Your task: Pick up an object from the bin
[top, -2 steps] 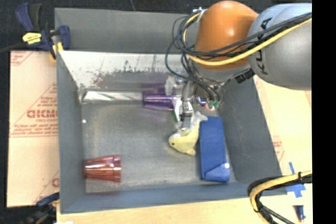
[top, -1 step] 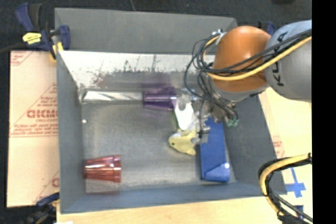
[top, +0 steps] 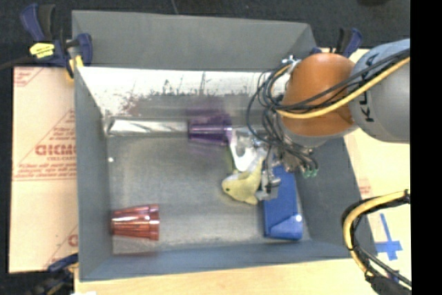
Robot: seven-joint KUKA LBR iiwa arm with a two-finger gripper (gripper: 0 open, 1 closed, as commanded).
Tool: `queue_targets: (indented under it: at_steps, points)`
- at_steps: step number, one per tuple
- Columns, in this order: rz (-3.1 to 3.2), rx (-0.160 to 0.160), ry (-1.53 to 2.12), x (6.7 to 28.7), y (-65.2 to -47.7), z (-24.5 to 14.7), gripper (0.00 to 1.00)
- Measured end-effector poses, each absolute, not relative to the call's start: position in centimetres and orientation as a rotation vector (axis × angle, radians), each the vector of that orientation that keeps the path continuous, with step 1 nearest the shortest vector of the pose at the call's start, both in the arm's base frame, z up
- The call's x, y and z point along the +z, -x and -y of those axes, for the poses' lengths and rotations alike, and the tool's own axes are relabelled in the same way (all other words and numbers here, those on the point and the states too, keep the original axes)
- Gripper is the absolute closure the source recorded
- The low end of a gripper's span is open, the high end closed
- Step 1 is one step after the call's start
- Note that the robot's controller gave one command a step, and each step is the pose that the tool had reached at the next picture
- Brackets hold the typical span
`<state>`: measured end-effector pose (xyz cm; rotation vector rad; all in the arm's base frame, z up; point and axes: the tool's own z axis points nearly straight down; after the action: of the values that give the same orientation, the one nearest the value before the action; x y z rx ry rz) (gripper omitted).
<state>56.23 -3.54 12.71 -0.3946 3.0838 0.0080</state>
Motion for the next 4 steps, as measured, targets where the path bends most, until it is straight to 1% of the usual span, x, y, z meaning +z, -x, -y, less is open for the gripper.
queue_targets:
  at_steps: [1,2,3,4]
  points:
    - [-3.083,0.005,0.434,9.7,-55.1,7.5,0.00]
    - [-3.076,0.004,0.437,9.8,-55.9,7.2,0.00]
    - [-2.991,-0.002,0.841,9.1,-56.3,6.6,0.00]
    - [-3.036,0.002,0.644,9.5,-56.6,6.3,0.00]
